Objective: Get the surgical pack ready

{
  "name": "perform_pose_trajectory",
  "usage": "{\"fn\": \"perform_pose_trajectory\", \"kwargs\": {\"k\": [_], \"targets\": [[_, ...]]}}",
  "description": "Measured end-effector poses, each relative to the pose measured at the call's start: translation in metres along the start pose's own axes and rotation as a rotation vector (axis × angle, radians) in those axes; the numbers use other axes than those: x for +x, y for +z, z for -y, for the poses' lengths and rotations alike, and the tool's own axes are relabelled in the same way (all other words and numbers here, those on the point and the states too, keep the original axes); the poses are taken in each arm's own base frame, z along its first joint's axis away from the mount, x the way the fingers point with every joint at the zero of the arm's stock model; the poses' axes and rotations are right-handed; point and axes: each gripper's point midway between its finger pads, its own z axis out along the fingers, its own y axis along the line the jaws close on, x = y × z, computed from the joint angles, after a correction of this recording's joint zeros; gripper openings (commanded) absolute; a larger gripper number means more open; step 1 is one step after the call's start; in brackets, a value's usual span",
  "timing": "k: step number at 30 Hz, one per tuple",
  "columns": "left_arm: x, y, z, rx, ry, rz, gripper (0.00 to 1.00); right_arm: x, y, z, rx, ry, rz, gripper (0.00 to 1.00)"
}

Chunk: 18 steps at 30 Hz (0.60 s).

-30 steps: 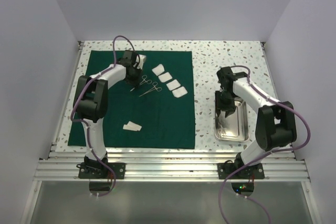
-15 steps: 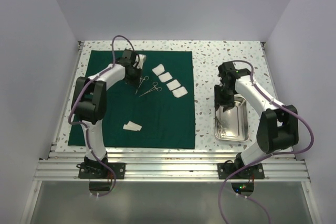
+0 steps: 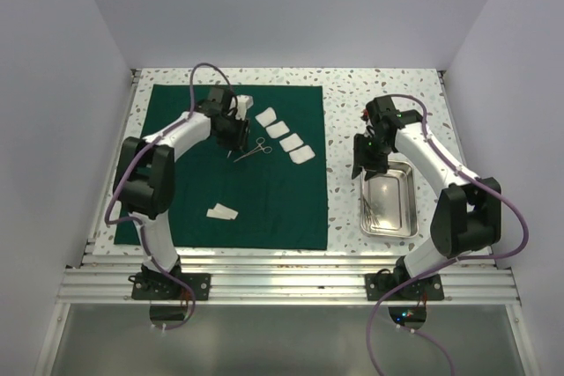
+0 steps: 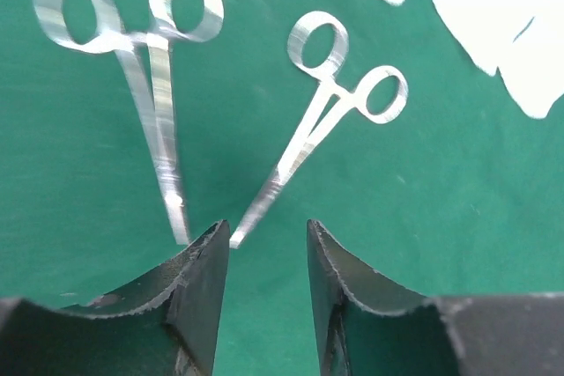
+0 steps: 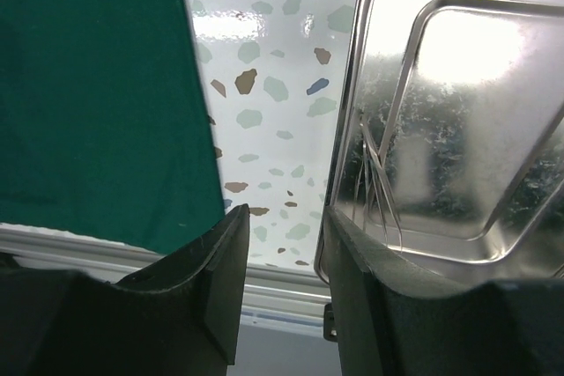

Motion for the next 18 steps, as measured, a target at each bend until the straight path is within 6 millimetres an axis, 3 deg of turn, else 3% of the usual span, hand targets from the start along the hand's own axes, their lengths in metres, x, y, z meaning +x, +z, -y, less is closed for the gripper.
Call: {"fn": "perform_pose_trajectory", "kwargs": {"k": [3, 8, 18], "targets": [[0.013, 0.006, 0.016, 0.022, 0.046, -0.034, 0.34, 0.001, 0.000, -0.002, -0.011, 0.000, -0.004, 0.43], [0.016, 0.010, 0.034, 0.042, 0.106, -0.039, 0.33, 0.001, -0.002, -0.003, -0.018, -0.002, 0.002, 0.44], [0.021, 0.020, 0.019, -0.030, 0.129, -0.047, 0.39, 0.002, -0.005, -0.004, -0.026, -0.009, 0.013, 0.44]]}}
